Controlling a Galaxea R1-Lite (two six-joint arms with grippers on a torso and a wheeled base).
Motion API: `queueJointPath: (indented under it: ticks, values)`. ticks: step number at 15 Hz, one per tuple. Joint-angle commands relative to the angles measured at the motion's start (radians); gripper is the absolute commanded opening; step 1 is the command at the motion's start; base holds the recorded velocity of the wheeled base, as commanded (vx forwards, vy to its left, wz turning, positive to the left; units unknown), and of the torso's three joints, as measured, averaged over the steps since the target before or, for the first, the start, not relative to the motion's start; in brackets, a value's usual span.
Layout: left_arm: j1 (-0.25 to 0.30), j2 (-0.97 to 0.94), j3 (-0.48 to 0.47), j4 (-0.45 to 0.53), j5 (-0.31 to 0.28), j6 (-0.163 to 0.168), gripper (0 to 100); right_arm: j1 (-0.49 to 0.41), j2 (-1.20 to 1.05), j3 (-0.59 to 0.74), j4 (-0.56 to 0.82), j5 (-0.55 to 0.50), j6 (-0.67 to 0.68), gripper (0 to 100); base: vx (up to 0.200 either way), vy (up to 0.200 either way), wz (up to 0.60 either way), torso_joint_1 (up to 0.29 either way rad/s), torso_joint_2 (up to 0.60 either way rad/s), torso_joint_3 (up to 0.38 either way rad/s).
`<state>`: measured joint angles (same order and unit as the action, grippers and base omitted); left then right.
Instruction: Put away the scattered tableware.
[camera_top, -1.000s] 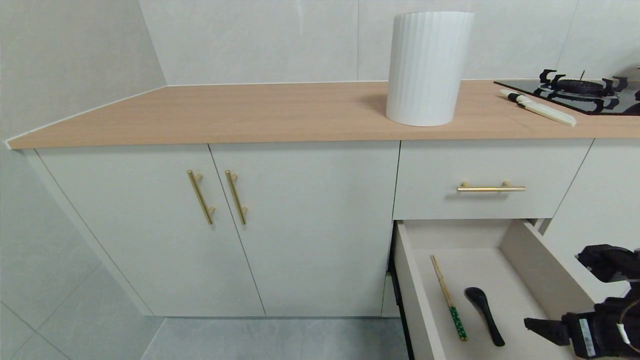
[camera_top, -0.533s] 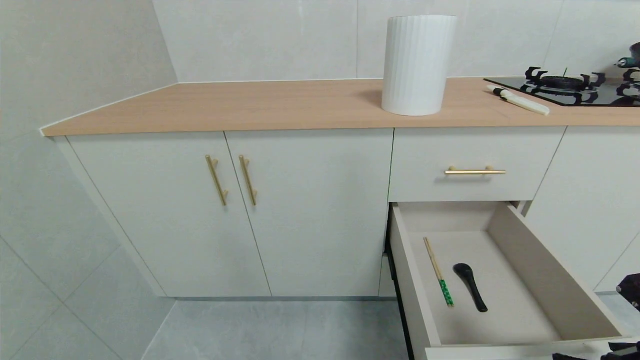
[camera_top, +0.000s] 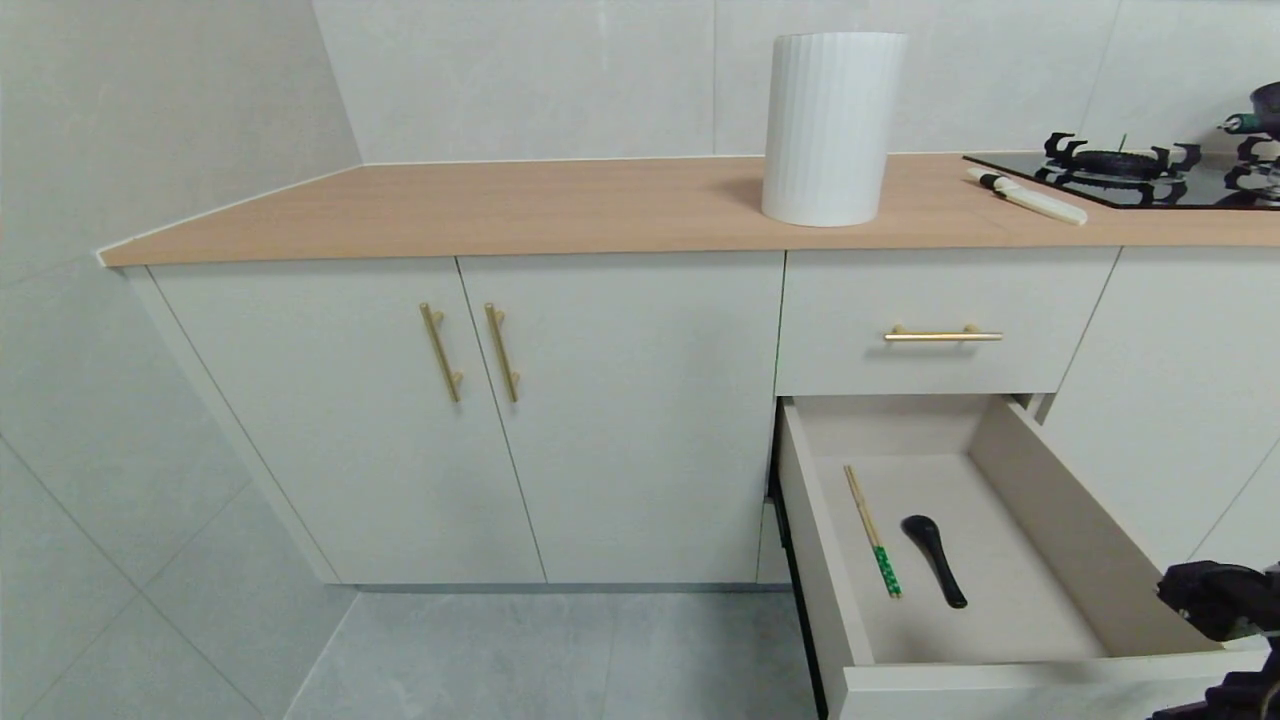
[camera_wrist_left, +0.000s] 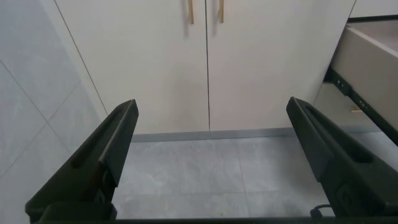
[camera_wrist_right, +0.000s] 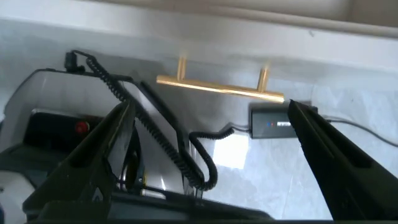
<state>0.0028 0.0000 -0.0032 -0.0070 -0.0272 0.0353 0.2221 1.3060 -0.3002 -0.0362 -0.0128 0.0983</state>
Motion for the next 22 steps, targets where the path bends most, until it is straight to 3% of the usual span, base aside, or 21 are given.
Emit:
queueJointPath:
  ticks: [1, 6, 9, 13, 22]
  values:
    - [0.0, 0.0, 0.0, -0.001, 0.0, 0.0, 100, 0.0, 0.162, 0.0, -0.071, 0.0, 0.001, 100, 0.0, 0.0, 0.0, 0.0, 0.0, 0.0]
    - [0.0, 0.0, 0.0, -0.001, 0.0, 0.001, 100, 0.0, 0.3, -0.004, -0.226, -0.001, 0.001, 100, 0.0, 0.0, 0.0, 0.0, 0.0, 0.0]
    - [0.0, 0.0, 0.0, -0.001, 0.0, -0.002, 100, -0.006, 0.44, -0.013, -0.412, -0.006, 0.001, 100, 0.0, 0.0, 0.0, 0.0, 0.0, 0.0]
    - [0.0, 0.0, 0.0, -0.001, 0.0, -0.002, 100, -0.02, 0.602, -0.139, -0.567, -0.01, 0.001, 100, 0.0, 0.0, 0.0, 0.0, 0.0, 0.0]
    - [0.0, 0.0, 0.0, -0.001, 0.0, -0.002, 100, -0.09, 0.822, -0.528, -0.57, -0.009, -0.002, 100, 0.0, 0.0, 0.0, 0.0, 0.0, 0.0]
